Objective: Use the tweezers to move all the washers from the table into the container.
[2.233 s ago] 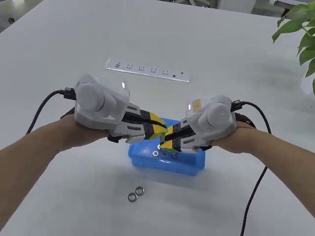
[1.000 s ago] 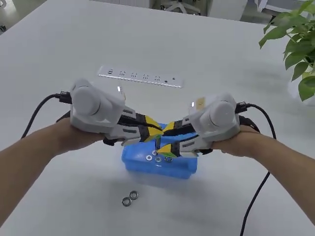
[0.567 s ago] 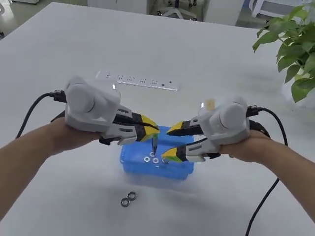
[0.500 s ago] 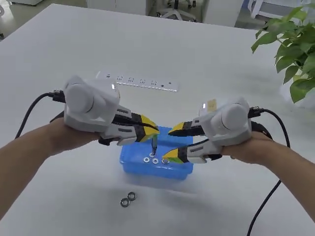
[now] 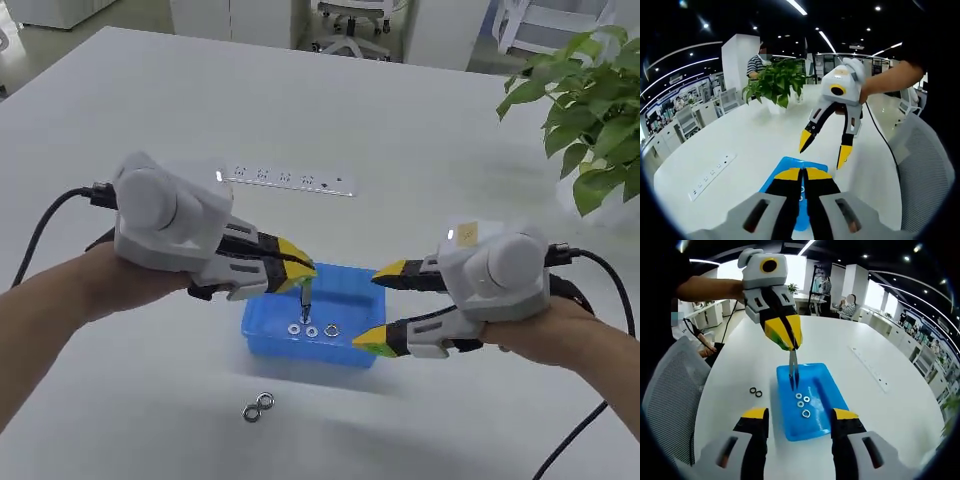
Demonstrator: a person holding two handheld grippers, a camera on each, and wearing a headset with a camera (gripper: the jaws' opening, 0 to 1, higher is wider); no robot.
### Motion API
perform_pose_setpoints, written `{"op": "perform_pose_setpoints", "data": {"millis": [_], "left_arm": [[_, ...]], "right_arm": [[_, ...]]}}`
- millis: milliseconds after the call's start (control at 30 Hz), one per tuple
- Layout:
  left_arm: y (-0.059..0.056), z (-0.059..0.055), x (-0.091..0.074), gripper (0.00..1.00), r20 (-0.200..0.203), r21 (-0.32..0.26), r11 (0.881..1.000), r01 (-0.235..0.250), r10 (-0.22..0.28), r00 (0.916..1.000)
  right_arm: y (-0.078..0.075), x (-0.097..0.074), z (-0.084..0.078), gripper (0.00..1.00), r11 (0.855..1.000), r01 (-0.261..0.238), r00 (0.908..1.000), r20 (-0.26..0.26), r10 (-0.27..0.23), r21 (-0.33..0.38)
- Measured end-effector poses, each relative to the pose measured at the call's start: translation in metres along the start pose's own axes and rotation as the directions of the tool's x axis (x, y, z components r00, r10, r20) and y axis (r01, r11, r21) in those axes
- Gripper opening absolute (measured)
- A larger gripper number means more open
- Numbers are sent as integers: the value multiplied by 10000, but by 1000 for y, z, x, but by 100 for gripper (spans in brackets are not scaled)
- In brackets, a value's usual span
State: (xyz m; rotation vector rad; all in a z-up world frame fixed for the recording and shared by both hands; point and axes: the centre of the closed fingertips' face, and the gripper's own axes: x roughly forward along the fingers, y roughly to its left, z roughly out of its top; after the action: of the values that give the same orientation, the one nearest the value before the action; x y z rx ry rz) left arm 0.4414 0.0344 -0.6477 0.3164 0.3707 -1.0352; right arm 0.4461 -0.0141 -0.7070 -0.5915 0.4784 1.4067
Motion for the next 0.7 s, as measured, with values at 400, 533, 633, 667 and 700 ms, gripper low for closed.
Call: {"op": "perform_pose_setpoints", "data": {"millis": [400, 533, 633, 667, 700], "left_arm": [[-8, 1, -16, 5, -33, -258, 9995, -164, 163, 9999], [-14, -1, -20, 5, -69, -301, 9994, -166, 164, 9998], [-19, -3, -22, 5, -68, -384, 9991, -151, 148, 9999], [-20, -4, -23, 5, -80, -391, 9991, -150, 147, 9999], [-22, -5, -24, 5, -98, -408, 9991, -152, 148, 9998]], "right_arm": [[13, -16, -6, 63, 9960, 581, 9981, 146, -592, 683], [17, -20, -7, 66, 9946, 691, 9972, 216, -710, 780], [19, -22, -7, 69, 9930, 798, 9962, 288, -825, 868], [19, -23, -7, 70, 9923, 842, 9956, 336, -875, 914], [20, -23, -7, 71, 9917, 859, 9954, 351, -896, 959]]}}
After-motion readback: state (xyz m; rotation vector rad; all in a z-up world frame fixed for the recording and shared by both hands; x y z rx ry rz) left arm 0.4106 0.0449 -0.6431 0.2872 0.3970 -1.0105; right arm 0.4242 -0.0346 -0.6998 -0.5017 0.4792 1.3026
